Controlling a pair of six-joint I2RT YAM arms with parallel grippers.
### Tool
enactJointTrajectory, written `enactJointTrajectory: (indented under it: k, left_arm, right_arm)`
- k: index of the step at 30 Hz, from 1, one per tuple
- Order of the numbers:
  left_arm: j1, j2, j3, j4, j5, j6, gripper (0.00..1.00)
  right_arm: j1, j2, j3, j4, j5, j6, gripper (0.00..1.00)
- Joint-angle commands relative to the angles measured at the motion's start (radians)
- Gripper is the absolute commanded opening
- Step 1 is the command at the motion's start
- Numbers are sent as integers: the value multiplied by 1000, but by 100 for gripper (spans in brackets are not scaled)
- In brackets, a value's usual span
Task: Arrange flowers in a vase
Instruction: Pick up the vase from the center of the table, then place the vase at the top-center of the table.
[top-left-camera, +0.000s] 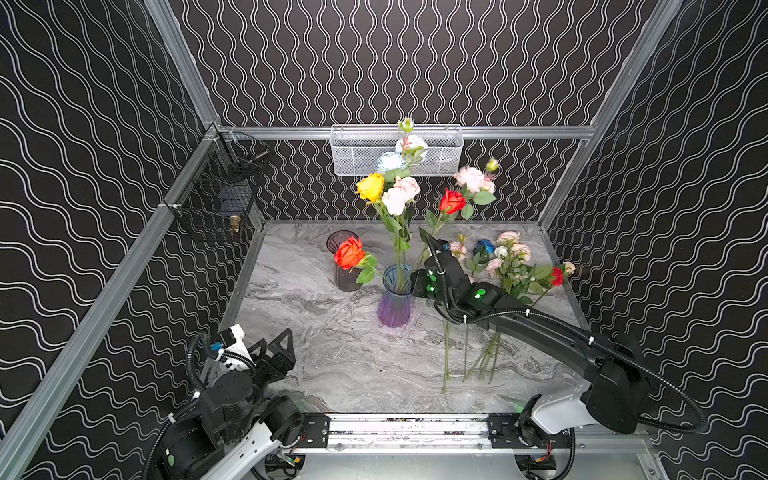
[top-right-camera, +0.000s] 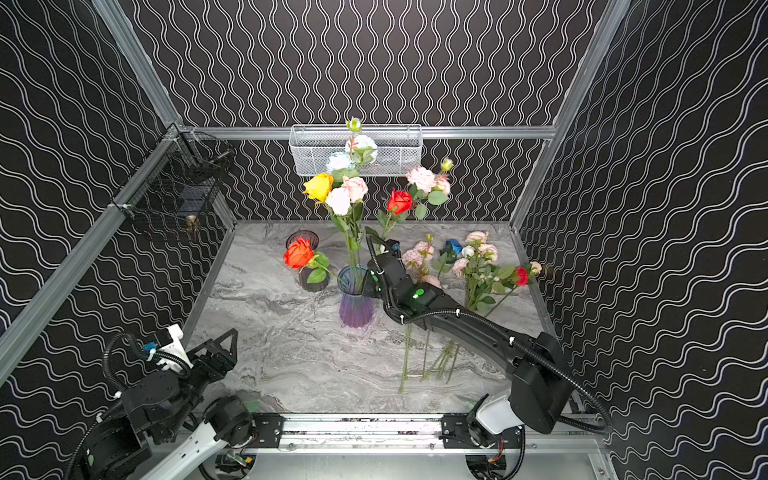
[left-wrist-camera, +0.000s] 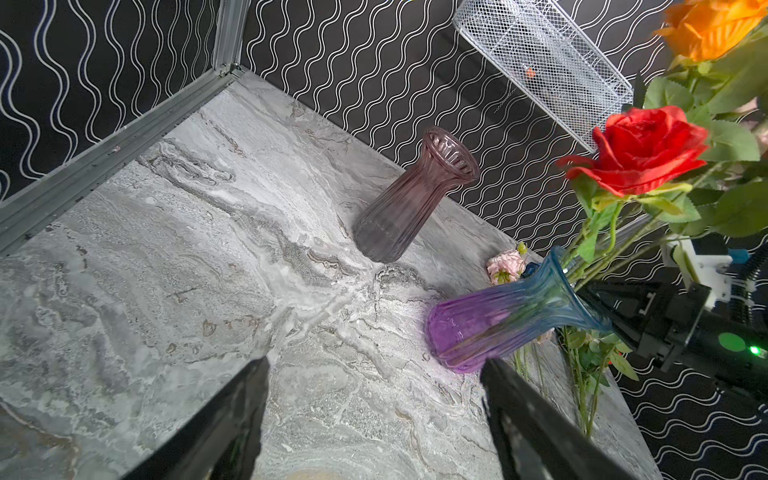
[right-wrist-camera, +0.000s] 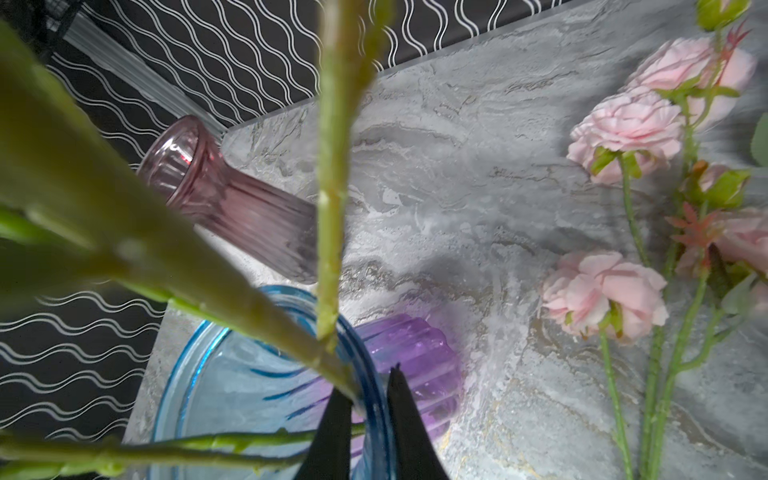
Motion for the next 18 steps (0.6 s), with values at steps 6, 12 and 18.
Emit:
enactJointTrajectory:
  k: [6,12,18]
  left_arm:
    - [1,-1,1,16,-13,4,84]
    - [1,-3,1,17,-10,6,84]
    - [1,-1,-3,22,-10,12,84]
  right_arm:
    - [-79,84,129,-129,38,-135,6]
    - [-171,176,207,-113,-21,-182,5]
    - [-246,286,342,-124,-64,-219,5]
